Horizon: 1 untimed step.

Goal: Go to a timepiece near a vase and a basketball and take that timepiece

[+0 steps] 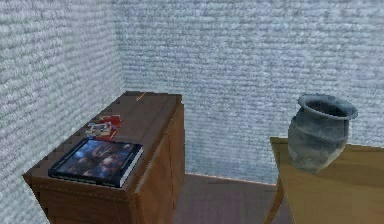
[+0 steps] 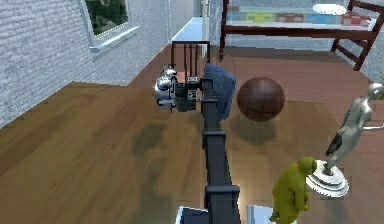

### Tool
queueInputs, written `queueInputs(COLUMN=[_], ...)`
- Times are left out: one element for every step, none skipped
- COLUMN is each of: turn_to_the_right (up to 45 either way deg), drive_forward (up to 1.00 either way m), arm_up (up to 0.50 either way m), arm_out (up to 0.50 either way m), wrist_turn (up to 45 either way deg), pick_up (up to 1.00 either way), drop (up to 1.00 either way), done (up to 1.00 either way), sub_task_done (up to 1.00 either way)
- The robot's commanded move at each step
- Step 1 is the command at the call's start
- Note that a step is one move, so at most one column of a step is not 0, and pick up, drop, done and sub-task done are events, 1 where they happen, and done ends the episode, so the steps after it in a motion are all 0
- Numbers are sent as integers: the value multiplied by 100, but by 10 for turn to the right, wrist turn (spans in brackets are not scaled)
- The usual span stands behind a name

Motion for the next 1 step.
queueInputs(turn_to_the_right=[0], drive_forward=[0], arm_up=[0], arm_out=[0], wrist_turn=[0], pick_up=[0], drop=[0], done=[100], sub_task_done=[0])
